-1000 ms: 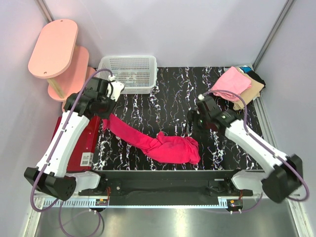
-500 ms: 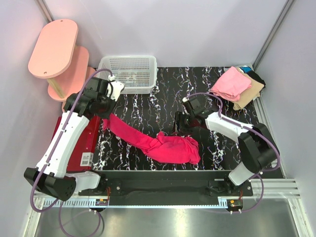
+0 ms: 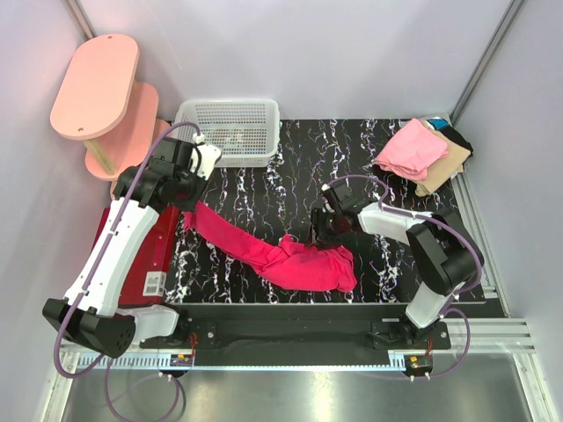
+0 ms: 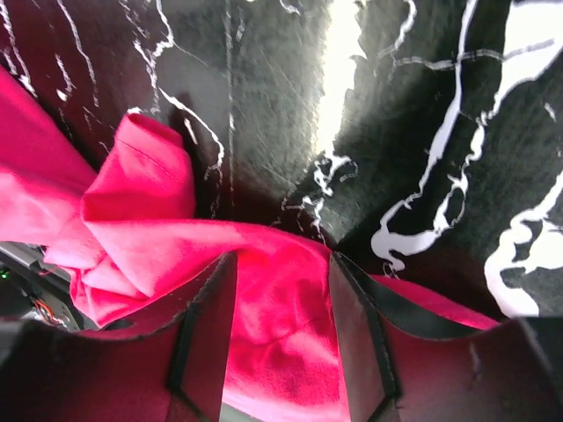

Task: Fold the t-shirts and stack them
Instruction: Flatten out the tshirt

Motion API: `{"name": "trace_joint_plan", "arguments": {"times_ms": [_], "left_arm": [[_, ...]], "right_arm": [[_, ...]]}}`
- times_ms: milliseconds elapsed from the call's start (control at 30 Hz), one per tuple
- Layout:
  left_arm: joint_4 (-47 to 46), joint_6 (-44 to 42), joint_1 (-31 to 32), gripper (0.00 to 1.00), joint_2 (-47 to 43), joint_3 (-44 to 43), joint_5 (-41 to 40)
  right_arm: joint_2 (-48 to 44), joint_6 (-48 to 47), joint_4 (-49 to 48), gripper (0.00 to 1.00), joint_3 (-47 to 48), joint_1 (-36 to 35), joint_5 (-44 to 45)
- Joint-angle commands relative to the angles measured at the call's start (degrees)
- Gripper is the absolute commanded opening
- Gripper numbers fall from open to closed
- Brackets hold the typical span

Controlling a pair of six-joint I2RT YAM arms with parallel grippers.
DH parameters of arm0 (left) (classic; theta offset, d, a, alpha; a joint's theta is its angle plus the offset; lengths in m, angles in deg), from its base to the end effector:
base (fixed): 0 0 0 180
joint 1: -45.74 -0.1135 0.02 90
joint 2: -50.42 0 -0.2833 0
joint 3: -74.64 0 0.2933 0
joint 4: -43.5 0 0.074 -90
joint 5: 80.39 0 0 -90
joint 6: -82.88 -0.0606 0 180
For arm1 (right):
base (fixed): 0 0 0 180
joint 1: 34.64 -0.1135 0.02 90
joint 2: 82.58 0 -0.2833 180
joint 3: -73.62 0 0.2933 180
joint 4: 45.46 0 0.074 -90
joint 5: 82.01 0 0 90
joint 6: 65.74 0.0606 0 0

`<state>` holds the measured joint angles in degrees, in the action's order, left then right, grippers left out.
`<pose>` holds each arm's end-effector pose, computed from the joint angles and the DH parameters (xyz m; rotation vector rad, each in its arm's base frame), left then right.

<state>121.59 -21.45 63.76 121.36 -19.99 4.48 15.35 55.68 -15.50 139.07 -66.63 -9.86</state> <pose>0.2625 -0.0797 0.3899 0.6663 2.4271 0.0867 0.3018 0.2104 0.1198 -0.1219 2.8015 0.7355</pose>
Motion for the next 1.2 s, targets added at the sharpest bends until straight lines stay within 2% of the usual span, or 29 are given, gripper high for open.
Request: {"name": "trace_joint_plan", "arguments": {"times_ms": [0, 100, 133, 200, 233, 267, 300, 567, 600, 633, 667, 700, 767, 933, 1167], "left_arm": [[-2.2, 0.8, 0.1, 0.00, -1.7, -0.5, 0.1], [-2.3, 1.0, 0.1, 0.00, -1.7, -0.7, 0.2], [-2.3, 1.1, 0.1, 0.00, -1.7, -0.8, 0.2], [-2.2, 1.1, 0.1, 0.00, -1.7, -0.8, 0.1], [-2.3, 1.1, 0.1, 0.00, -1.6, -0.8, 0.1], [-2.3, 1.1, 0.1, 0.00, -1.7, -0.8, 0.1], [-2.3, 1.1, 0.1, 0.00, -1.7, -0.8, -0.1], [-2.5, 0.8, 0.1, 0.00, -2.0, -0.2, -1.5], [-2.5, 1.0, 0.1, 0.00, -2.1, -0.2, -1.1], [-2.6, 1.1, 0.1, 0.00, -2.2, -0.4, -0.9], [-2.5, 1.2, 0.1, 0.00, -2.3, -0.5, -0.6], [-2.6, 1.2, 0.1, 0.00, -2.3, -0.5, -0.4], [-2.5, 1.4, 0.1, 0.00, -2.5, -0.7, -0.2], [-2.4, 1.1, 0.1, 0.00, -2.8, -0.7, -0.5], [-2.2, 1.1, 0.1, 0.00, -2.7, -1.2, -0.3]], "right_arm": [[0.2, -0.2, -3.5, 0.50, 0.1, 0.1, -1.8], [-0.1, 0.0, -3.7, 0.40, 0.2, 0.0, -2.7], [-0.4, 0.4, -3.9, 0.29, 0.3, 0.0, -3.2], [-1.3, 0.9, -3.9, 0.18, 0.8, 0.1, -3.4], [-1.8, 1.4, -3.9, 0.06, 1.0, 0.0, -3.9], [-2.9, 1.5, -3.7, 0.02, 1.2, 0.0, -4.1], [-3.6, 1.8, -3.7, 0.00, 1.5, 0.1, -4.2], [-15.7, 3.1, 0.3, 0.00, 4.1, 0.0, -3.9], [-16.8, 2.9, 0.8, 0.01, 3.5, 0.1, -3.3], [-17.5, 1.9, 1.5, 0.09, 3.0, 0.0, -1.5], [-18.1, 1.1, 2.8, 0.23, 2.4, 0.0, -0.4], [-18.0, 0.5, 3.4, 0.53, 0.9, 0.0, 1.7], [-17.0, -0.7, 3.7, 0.65, -1.3, 0.1, 2.7], [-13.3, -0.9, 2.3, 0.68, -2.8, 0.1, 4.5], [-8.2, -2.8, 0.8, 0.64, -3.4, 0.2, 6.5]]}}
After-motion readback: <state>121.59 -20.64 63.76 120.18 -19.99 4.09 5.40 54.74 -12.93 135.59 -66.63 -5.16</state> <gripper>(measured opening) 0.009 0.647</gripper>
